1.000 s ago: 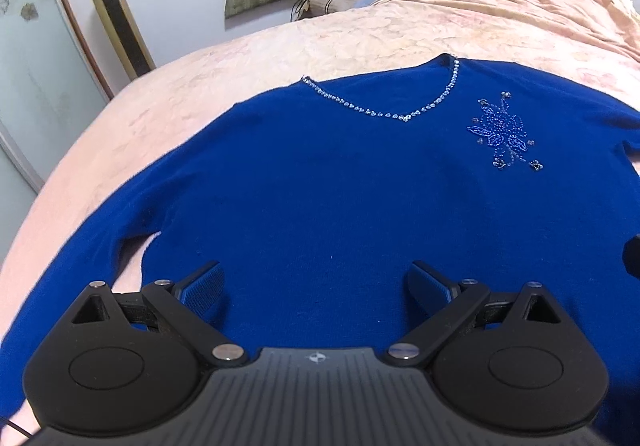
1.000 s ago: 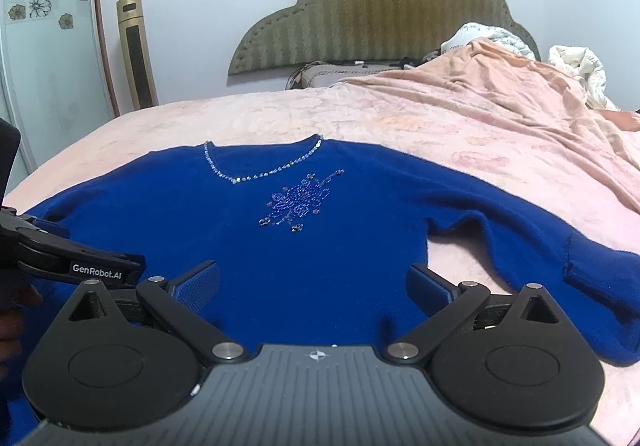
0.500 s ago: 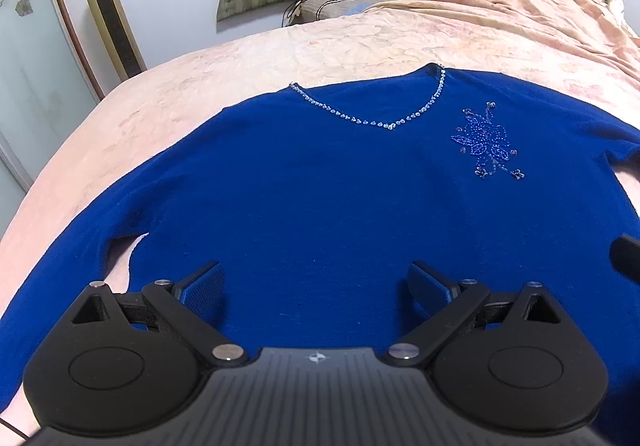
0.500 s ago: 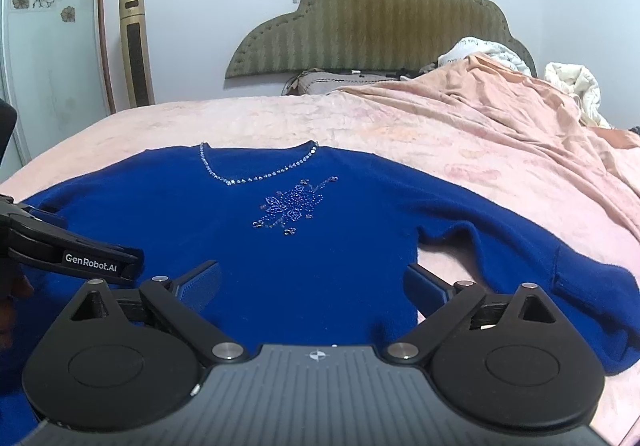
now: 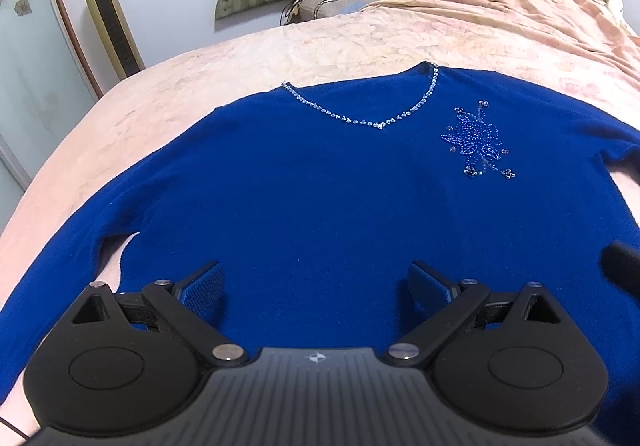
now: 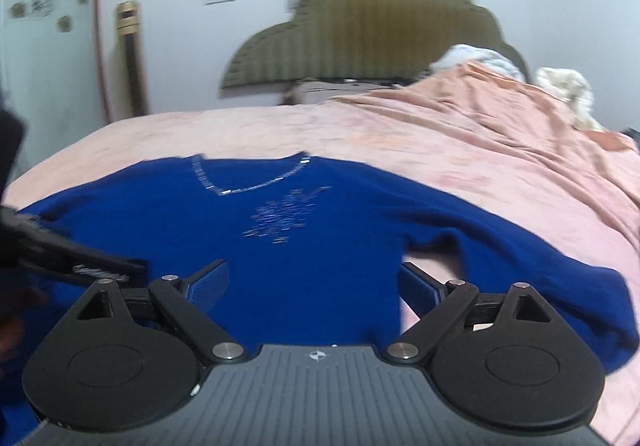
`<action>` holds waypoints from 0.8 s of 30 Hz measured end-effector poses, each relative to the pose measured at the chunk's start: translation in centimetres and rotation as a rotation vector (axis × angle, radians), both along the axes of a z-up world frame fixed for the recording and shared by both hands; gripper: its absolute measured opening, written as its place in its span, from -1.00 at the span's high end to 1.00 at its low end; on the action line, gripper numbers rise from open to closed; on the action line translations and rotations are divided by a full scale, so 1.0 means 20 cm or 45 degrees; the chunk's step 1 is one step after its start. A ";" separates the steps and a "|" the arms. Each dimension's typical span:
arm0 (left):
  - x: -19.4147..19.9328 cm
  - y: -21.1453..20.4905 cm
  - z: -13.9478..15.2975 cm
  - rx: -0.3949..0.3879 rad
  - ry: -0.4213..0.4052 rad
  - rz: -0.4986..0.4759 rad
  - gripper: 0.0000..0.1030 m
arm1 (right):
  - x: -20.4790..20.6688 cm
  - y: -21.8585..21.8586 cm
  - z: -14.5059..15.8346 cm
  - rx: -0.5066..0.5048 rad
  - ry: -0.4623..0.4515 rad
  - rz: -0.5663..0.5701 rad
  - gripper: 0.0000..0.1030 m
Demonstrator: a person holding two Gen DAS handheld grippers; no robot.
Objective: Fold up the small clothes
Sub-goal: 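Move both grippers over the spread blue sweater toward its sleeves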
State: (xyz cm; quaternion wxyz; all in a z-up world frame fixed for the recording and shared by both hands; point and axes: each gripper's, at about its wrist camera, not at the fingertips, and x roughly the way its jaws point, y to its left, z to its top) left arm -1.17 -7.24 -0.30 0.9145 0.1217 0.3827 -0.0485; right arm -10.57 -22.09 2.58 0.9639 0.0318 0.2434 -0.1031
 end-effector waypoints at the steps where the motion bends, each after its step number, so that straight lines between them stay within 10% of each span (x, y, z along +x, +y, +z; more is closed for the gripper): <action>1: 0.00 0.00 0.00 -0.002 -0.002 0.002 -0.93 | 0.01 0.02 -0.01 -0.008 0.011 0.022 -0.82; 24: 0.00 -0.07 -0.02 0.091 -0.008 0.008 -0.93 | -0.02 0.02 -0.01 -0.077 0.009 -0.007 -0.48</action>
